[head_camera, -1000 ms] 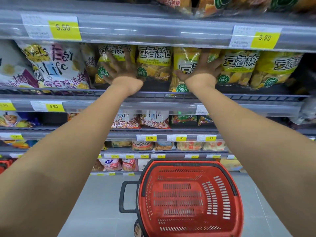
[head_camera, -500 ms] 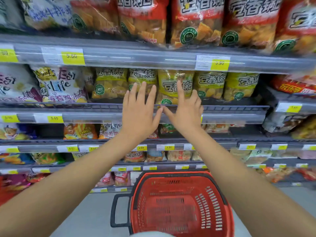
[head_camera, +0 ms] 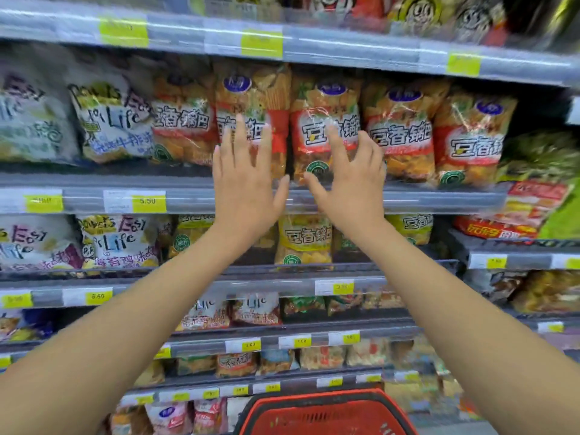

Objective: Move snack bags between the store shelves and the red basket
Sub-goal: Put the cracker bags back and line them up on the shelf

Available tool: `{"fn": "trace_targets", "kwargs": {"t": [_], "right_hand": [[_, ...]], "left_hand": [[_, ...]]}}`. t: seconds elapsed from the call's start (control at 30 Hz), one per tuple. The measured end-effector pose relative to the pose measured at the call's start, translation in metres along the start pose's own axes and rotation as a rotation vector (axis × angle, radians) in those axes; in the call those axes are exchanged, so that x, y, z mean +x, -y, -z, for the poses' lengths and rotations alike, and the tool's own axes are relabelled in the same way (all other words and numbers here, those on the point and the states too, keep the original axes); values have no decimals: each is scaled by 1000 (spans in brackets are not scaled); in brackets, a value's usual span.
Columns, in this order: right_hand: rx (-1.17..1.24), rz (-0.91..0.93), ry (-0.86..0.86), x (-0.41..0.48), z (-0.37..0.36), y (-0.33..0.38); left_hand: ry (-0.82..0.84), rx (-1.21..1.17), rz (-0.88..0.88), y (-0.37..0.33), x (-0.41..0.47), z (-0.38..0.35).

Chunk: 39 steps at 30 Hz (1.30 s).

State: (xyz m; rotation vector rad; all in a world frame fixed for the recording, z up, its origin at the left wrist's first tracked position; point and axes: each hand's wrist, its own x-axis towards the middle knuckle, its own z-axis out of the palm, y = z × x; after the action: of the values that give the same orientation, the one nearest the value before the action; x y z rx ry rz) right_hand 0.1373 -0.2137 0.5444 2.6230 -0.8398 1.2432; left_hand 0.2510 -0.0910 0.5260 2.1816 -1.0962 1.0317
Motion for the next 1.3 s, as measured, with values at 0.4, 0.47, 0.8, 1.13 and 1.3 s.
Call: {"fn": "trace_targets", "kwargs": {"t": [0.4, 0.47, 0.8, 1.13, 1.3], "right_hand": [[308, -224, 238, 81, -24, -8], [350, -237, 212, 81, -31, -8], [175, -291, 77, 77, -47, 9], [116, -321, 42, 78, -62, 19], [150, -321, 49, 76, -58, 16]], "left_hand": [[281, -561, 250, 53, 83, -11], [297, -530, 265, 54, 85, -11], [84, -15, 416, 17, 82, -4], [38, -10, 414, 30, 83, -37], [-63, -111, 322, 44, 67, -19]]}}
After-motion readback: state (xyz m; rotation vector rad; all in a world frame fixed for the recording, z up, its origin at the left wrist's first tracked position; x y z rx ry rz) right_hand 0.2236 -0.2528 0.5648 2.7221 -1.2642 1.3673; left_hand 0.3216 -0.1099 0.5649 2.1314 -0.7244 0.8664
